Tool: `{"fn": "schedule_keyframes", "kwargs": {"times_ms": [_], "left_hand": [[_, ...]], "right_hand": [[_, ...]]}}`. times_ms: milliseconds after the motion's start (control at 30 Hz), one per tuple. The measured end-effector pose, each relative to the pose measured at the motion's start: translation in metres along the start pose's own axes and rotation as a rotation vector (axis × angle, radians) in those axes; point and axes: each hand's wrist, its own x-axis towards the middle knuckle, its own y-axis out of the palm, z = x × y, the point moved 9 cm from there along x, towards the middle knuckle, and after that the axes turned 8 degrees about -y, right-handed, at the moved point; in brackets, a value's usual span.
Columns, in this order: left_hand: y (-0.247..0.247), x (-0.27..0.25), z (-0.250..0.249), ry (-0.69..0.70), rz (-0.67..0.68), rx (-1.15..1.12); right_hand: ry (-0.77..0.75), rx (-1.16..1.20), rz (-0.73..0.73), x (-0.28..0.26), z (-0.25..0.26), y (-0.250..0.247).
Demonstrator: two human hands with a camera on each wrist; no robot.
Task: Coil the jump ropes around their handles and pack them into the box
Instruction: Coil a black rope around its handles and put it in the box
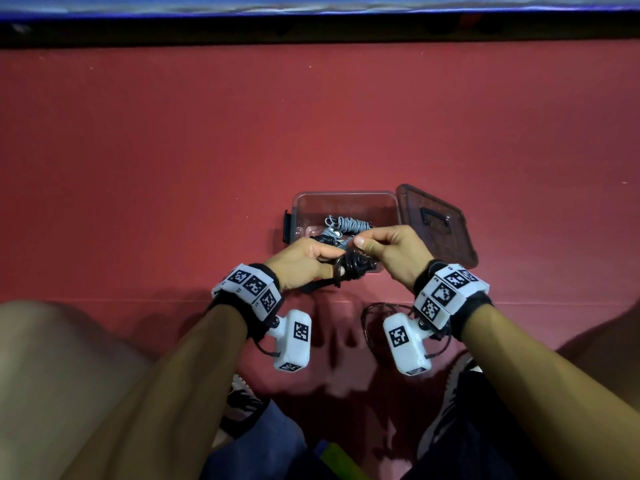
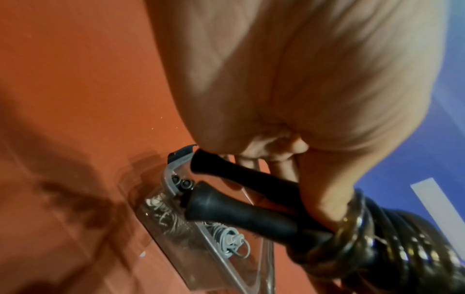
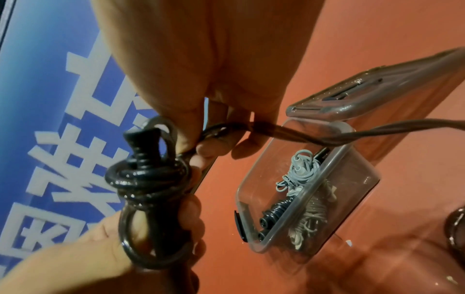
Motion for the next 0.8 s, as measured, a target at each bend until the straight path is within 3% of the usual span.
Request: {"fn": "schedule_keyframes", "kwargs": {"times_ms": [167,333,467,600,800], "left_hand": [[-0.007,0.000,-0.010,0.057,-0.048,-0.175],[-0.014,-0.002,-0.017,0.085,-0.130,-0.220],[-0.035,0.002,-0.005,0.030,-0.344,-0.161],[-0.038,0.003,-0.002,0.025,-0.387,-0.112],[-0.041,0.003,0.002,0.002,-0.449,0.205]], "right_hand": [[-0.024,0.021,-0.013,0.002,0.001,0.000],[-0.014,-0.127,0.109,0.001,-0.010,0.015],[-0.015,-0.204,0.158,-0.004,-0.011,0.030],[0.037,-0.108,0.105,-0.005,-0.012,0.029],[-0.021,-0.451,0.253,-0.006,0.002,0.035]]}}
